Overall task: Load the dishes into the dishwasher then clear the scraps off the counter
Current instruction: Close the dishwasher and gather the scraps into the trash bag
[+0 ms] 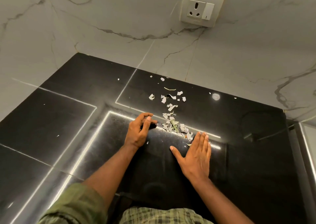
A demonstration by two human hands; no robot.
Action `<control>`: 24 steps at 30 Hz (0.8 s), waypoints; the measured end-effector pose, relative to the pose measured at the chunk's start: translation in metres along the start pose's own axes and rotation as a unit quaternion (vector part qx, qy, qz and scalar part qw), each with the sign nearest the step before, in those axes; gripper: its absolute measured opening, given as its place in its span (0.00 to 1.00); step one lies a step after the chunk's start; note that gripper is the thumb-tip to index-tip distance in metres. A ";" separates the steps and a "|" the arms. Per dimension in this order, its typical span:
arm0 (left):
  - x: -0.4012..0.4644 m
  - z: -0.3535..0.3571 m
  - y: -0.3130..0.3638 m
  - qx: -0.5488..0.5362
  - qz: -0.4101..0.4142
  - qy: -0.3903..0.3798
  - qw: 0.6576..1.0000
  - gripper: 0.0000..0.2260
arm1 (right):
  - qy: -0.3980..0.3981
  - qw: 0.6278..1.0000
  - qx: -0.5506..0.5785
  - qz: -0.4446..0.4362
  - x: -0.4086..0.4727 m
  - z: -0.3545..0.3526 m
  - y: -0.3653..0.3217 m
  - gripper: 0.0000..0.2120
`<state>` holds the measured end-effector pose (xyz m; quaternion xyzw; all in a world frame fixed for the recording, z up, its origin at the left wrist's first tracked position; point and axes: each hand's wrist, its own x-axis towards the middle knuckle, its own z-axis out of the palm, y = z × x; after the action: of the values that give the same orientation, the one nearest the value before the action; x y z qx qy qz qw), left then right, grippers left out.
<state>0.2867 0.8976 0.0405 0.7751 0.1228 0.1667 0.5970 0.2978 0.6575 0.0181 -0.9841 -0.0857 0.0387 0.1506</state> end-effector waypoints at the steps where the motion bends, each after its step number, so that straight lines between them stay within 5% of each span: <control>1: 0.001 -0.002 -0.001 -0.002 0.002 -0.001 1.000 0.11 | -0.003 1.000 0.006 -0.004 0.009 0.003 -0.012 0.61; 11: 0.007 -0.012 -0.006 0.016 0.036 0.023 0.999 0.13 | -0.025 0.982 0.089 -0.163 0.071 0.011 -0.071 0.47; 16: 0.013 -0.011 -0.013 -0.001 0.050 0.001 0.999 0.13 | 0.006 0.971 0.200 -0.130 0.068 0.010 -0.064 0.41; 21: 0.014 0.000 -0.022 0.160 0.008 -0.016 0.987 0.26 | 0.001 0.968 0.218 -0.123 0.065 0.008 -0.062 0.39; 24: 0.025 0.004 -0.027 0.313 0.003 -0.035 0.949 0.32 | -0.010 0.966 0.234 -0.113 0.063 0.006 -0.061 0.38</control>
<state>0.3118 0.9104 0.0161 0.9287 0.1459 0.0947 0.3276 0.3491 0.7281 0.0274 -0.9051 -0.1864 0.0503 0.3789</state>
